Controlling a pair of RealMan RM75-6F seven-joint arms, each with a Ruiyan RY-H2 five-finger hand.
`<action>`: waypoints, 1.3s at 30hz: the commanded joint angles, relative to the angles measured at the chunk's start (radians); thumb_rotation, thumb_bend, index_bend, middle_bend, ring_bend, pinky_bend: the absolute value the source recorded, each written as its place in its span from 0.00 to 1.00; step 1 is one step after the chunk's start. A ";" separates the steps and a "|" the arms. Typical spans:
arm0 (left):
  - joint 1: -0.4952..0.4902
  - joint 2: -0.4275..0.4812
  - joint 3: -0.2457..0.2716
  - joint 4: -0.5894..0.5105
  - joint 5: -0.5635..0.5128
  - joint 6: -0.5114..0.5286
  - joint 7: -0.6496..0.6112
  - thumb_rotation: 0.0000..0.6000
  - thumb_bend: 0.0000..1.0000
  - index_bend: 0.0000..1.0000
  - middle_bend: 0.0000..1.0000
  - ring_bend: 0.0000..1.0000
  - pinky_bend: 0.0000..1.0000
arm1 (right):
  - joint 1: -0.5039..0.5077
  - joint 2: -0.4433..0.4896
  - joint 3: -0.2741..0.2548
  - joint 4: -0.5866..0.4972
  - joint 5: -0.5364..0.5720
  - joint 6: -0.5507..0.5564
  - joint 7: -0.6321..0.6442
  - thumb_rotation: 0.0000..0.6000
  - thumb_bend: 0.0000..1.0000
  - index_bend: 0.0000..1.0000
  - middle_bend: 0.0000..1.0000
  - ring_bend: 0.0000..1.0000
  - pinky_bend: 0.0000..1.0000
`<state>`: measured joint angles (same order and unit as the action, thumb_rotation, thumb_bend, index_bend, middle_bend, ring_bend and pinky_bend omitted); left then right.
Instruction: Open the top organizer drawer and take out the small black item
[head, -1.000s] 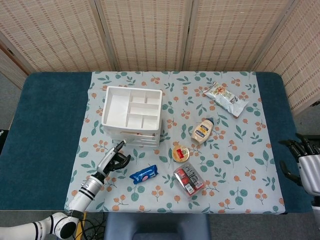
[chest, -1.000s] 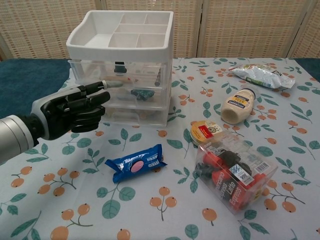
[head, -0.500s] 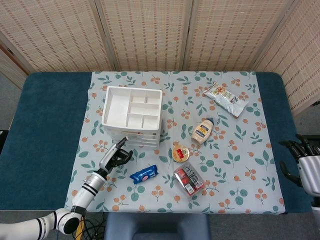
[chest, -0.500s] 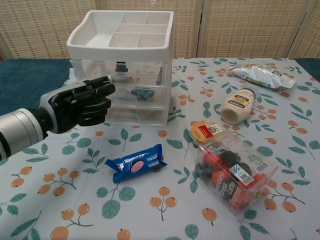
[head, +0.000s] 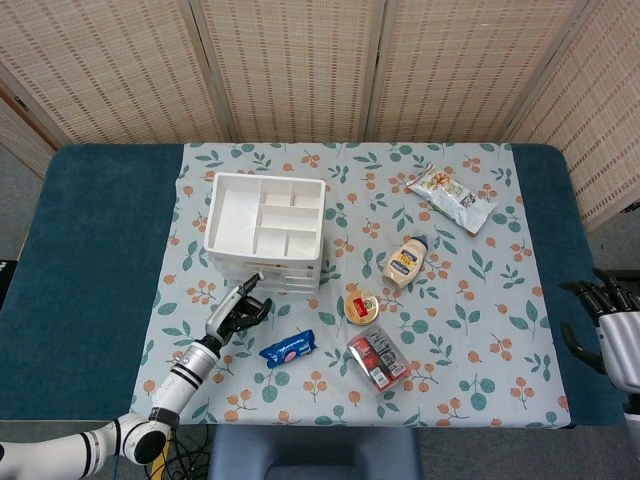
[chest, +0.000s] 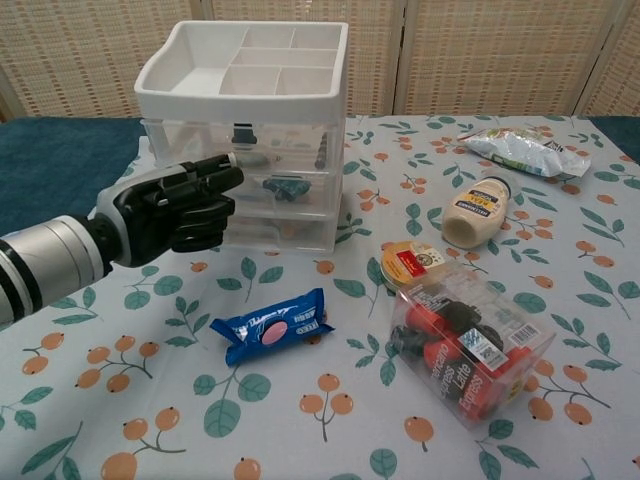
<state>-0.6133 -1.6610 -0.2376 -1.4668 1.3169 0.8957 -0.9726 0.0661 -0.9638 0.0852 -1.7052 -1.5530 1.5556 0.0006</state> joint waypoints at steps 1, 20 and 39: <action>-0.006 -0.003 -0.002 0.003 0.000 -0.011 -0.012 1.00 0.49 0.18 1.00 1.00 1.00 | -0.001 0.000 0.000 0.001 0.001 -0.001 0.001 1.00 0.43 0.23 0.30 0.15 0.24; -0.011 -0.005 -0.027 0.000 -0.029 -0.037 -0.056 1.00 0.49 0.30 1.00 1.00 1.00 | 0.000 -0.005 0.001 0.012 0.010 -0.007 0.008 1.00 0.43 0.23 0.30 0.15 0.24; 0.033 0.029 0.020 -0.023 0.041 -0.004 -0.151 1.00 0.49 0.33 1.00 1.00 1.00 | 0.006 -0.008 0.000 -0.008 0.007 -0.018 -0.017 1.00 0.43 0.23 0.30 0.15 0.24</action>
<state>-0.5831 -1.6346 -0.2204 -1.4875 1.3547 0.8888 -1.1204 0.0722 -0.9719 0.0857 -1.7128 -1.5456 1.5373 -0.0168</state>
